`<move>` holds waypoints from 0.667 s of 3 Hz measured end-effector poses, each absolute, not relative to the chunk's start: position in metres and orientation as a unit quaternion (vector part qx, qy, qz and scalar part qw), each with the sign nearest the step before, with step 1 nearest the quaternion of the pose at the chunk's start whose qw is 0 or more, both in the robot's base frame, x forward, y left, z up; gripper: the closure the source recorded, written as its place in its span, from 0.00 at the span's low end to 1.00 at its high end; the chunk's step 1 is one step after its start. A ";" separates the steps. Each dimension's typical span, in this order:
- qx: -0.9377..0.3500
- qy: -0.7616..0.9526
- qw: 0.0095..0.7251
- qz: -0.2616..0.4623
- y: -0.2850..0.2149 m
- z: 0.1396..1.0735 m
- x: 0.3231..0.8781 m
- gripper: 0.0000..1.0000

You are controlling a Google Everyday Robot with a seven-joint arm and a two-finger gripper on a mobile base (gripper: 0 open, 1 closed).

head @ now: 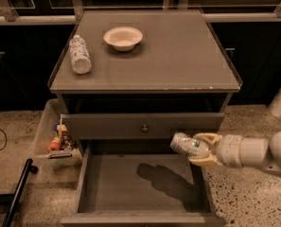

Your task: Place 7up can into middle drawer

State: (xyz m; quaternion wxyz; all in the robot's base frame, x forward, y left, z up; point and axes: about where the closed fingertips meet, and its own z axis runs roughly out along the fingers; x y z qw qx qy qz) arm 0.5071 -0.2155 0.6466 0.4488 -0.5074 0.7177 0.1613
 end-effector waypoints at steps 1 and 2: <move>-0.503 0.732 0.422 0.182 -0.194 0.583 0.495 1.00; -0.503 0.732 0.422 0.182 -0.194 0.583 0.495 1.00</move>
Offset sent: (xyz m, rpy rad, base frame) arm -0.0097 0.0171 -0.0514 0.0006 0.0606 0.0061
